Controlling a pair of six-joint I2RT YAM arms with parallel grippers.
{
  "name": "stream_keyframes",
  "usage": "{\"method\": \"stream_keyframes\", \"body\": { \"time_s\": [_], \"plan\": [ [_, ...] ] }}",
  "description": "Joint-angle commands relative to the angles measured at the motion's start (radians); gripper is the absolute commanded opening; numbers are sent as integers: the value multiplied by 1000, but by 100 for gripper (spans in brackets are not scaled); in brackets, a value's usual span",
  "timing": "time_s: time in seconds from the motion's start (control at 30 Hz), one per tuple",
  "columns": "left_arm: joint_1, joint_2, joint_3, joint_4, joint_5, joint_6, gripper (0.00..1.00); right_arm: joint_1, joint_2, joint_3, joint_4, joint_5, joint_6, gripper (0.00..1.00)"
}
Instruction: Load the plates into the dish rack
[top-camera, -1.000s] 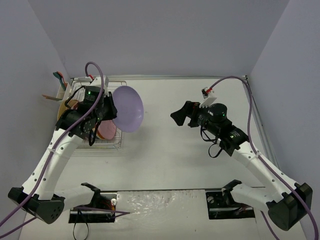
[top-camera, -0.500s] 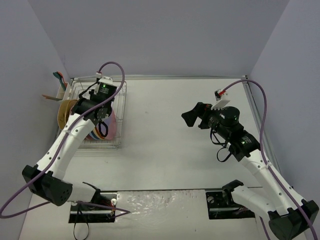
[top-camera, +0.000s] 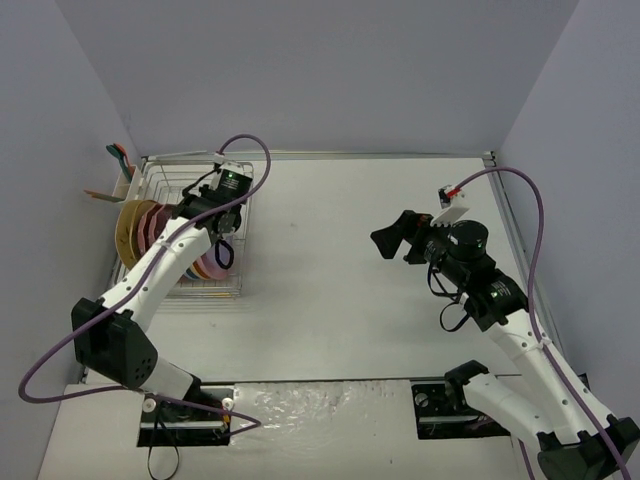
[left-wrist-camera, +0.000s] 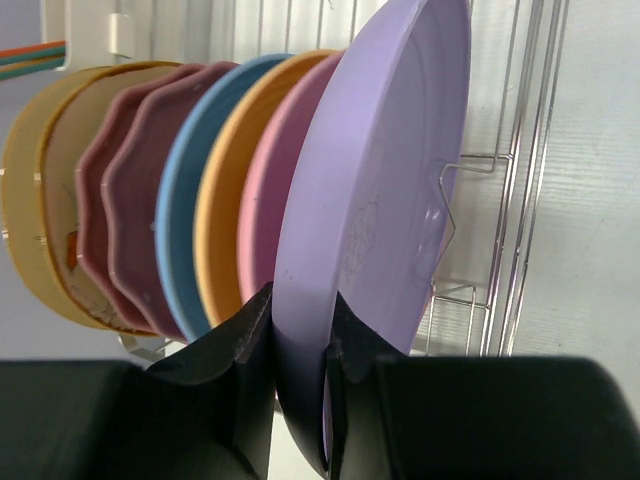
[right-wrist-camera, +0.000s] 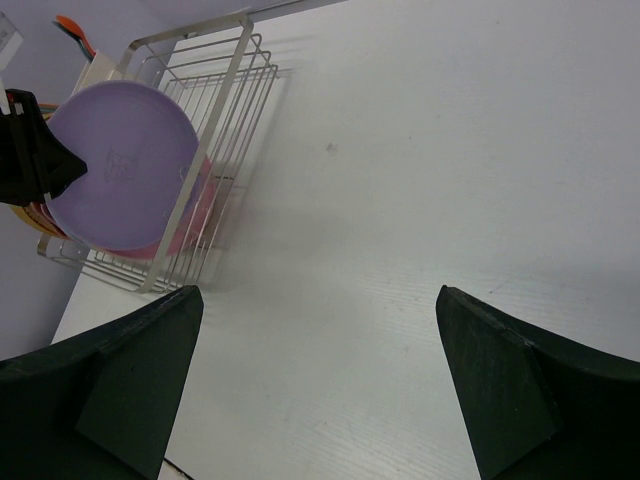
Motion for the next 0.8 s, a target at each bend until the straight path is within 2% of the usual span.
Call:
{"method": "stream_keyframes", "body": {
  "time_s": [0.0, 0.13, 0.27, 0.53, 0.77],
  "plan": [
    [18, -5, -14, 29, -7, 7, 11, -11, -21, -5, 41, -5, -5, 100],
    [36, -43, -32, 35, 24, 1, 36, -17, -19, 0, 41, -2, -16, 100],
    [38, -95, -30, 25, 40, -1, 49, -21, -10, 16, 8, 0, -29, 100],
    [38, -280, 61, -3, 160, -5, 73, -28, -8, 69, -32, 42, -82, 100],
    [40, -484, 99, -75, 221, -37, 85, -30, -35, 207, -177, 198, -194, 100]
  ]
}}
